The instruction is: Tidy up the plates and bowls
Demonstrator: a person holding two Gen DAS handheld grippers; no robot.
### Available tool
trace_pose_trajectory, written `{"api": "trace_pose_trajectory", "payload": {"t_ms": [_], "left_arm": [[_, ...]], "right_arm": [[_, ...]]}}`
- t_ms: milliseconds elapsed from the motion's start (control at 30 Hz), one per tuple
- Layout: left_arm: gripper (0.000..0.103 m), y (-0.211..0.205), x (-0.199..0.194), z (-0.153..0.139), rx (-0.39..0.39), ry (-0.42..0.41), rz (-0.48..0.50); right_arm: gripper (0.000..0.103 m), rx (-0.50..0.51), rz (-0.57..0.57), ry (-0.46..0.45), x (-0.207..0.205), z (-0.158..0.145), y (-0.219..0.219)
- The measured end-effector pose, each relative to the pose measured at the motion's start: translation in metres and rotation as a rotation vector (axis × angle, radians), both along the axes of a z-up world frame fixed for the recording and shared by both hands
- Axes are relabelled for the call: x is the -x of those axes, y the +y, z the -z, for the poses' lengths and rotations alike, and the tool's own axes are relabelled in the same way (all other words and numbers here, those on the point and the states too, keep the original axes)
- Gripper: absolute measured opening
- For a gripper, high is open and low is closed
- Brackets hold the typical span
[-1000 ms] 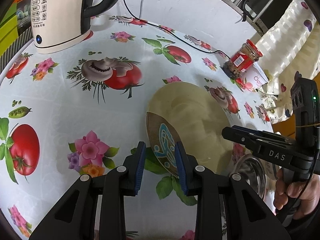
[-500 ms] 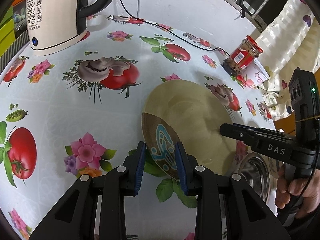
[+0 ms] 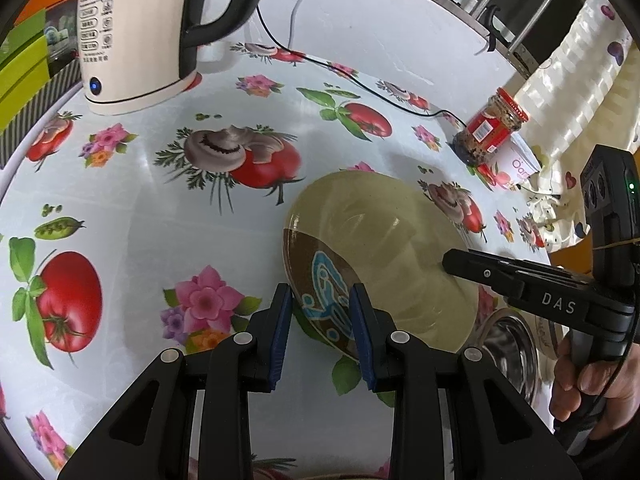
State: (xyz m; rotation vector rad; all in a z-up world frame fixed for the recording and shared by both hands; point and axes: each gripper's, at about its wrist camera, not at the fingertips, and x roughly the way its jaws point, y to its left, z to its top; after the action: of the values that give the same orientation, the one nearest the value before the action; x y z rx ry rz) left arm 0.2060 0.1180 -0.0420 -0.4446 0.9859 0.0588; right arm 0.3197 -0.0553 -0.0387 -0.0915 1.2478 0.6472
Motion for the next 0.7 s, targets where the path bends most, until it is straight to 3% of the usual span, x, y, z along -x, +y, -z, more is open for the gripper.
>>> {"api": "trace_pose_trajectory", "payload": {"t_ms": [700], "left_arm": [[0.031,0.009,0.061,-0.026,-0.036,-0.044,-0.070]], "right_arm": [[0.024,-0.061,-0.061,-0.034,0.052,-0.030,0.010]]}}
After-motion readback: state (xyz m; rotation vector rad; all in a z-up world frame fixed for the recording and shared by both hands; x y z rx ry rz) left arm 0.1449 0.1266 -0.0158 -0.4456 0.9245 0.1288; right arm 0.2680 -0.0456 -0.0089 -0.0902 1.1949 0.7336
